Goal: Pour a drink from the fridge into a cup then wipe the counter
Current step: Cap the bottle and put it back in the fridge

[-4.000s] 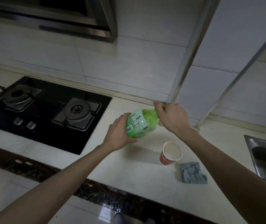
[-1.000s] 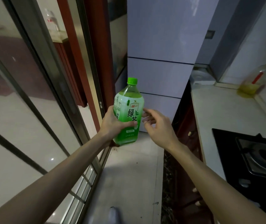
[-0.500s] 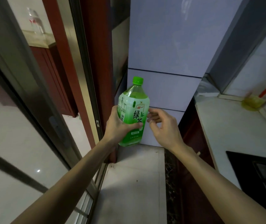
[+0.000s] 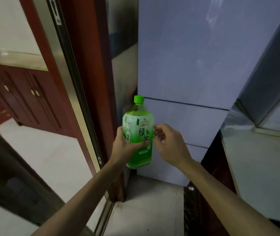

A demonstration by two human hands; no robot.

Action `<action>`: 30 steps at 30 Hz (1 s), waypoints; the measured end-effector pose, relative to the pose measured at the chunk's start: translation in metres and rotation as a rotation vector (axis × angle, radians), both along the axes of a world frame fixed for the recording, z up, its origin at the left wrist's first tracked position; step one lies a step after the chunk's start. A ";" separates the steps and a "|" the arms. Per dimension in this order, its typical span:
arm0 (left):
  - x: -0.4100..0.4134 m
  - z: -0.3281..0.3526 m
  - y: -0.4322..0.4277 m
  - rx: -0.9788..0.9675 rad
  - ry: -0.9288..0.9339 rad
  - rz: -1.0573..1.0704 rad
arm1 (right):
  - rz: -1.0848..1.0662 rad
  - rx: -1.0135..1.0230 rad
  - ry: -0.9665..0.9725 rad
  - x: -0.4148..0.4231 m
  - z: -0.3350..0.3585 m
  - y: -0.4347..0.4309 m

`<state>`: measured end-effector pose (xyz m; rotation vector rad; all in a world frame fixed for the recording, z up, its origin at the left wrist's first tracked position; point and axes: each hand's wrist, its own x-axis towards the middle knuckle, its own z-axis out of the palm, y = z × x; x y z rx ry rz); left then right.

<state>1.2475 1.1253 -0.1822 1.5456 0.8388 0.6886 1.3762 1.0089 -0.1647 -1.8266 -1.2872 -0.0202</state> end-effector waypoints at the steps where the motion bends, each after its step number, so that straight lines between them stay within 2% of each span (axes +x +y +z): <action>1: 0.013 0.004 0.005 0.003 0.007 0.013 | 0.008 0.002 0.008 0.015 0.003 0.006; 7: 0.082 0.029 0.030 0.054 0.015 0.088 | 0.053 0.024 0.002 0.092 0.024 0.040; 17: 0.137 0.040 0.084 0.075 -0.006 0.159 | 0.069 0.082 -0.027 0.151 0.034 0.114; 24: 0.177 0.032 0.149 0.110 -0.009 0.180 | 0.079 0.032 -0.057 0.185 0.034 0.170; 30: 0.200 0.032 0.195 0.120 -0.061 0.250 | 0.116 -0.121 -0.232 0.219 0.068 0.245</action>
